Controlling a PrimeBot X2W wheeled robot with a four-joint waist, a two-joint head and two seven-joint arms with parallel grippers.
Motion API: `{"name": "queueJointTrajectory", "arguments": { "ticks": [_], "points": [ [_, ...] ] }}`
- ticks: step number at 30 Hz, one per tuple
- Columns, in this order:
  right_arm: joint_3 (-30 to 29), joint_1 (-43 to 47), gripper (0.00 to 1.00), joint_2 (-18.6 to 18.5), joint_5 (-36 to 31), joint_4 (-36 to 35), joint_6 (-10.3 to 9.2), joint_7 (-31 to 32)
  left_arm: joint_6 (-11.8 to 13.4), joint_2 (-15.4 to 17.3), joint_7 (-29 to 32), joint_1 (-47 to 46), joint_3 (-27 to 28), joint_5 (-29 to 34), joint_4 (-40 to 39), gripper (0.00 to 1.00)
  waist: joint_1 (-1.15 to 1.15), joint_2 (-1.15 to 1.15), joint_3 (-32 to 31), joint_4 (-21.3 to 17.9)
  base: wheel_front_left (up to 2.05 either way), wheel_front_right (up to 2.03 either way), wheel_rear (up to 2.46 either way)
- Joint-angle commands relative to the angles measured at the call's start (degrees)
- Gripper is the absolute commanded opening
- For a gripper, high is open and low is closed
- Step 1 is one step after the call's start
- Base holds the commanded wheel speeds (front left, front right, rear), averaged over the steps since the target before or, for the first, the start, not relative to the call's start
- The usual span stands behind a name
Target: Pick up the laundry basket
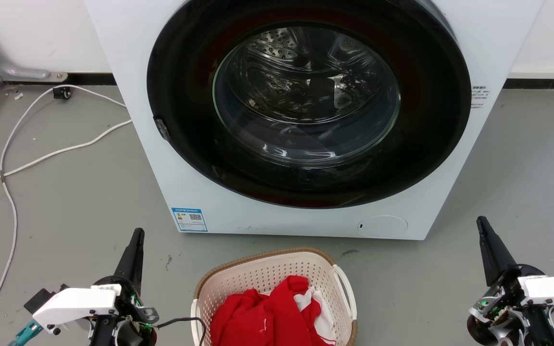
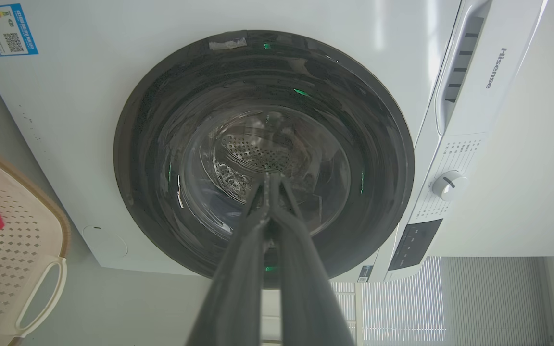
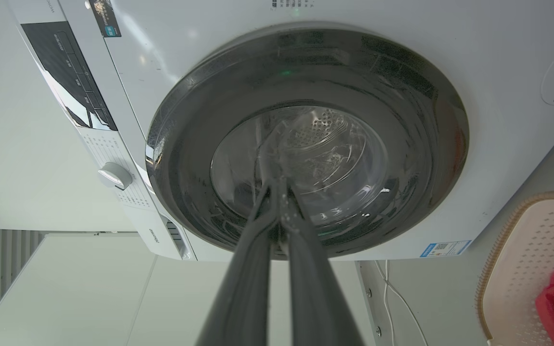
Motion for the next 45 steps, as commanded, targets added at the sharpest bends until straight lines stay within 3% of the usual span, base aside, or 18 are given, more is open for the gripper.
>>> {"name": "queueJointTrajectory", "arguments": {
  "ticks": [1,25,26,33,45],
  "points": [
    [-0.03,-0.64,0.00,0.05,0.22,0.06,0.00,0.09,-0.16,-0.05,0.14,-0.46,0.16,-0.10,-0.01,0.00,0.00,0.00,0.00,0.00,0.00,0.00,0.00],
    [-0.02,-0.64,0.00,0.05,0.22,0.06,0.00,0.09,-0.16,-0.06,0.12,-0.45,0.16,-0.10,-0.01,0.00,0.00,0.00,0.00,0.00,0.00,0.00,0.00],
    [0.01,0.02,1.00,0.01,-0.02,0.07,0.00,-0.04,0.00,0.00,-0.04,0.01,-0.04,0.00,0.06,1.00,0.00,0.00,0.00,0.00,0.00,0.00,0.00],
    [0.08,1.55,1.00,0.05,-2.61,0.54,0.00,-1.96,0.03,-0.14,-1.99,1.27,-0.67,2.63,0.06,1.00,0.00,0.00,0.01,0.00,0.00,0.00,0.00],
    [0.87,2.94,1.00,0.03,-20.74,-4.68,0.00,-5.21,2.44,-0.10,-5.22,1.65,-2.29,16.07,-4.20,1.00,0.00,0.00,0.11,0.01,0.00,0.00,0.00]
  ]
}}
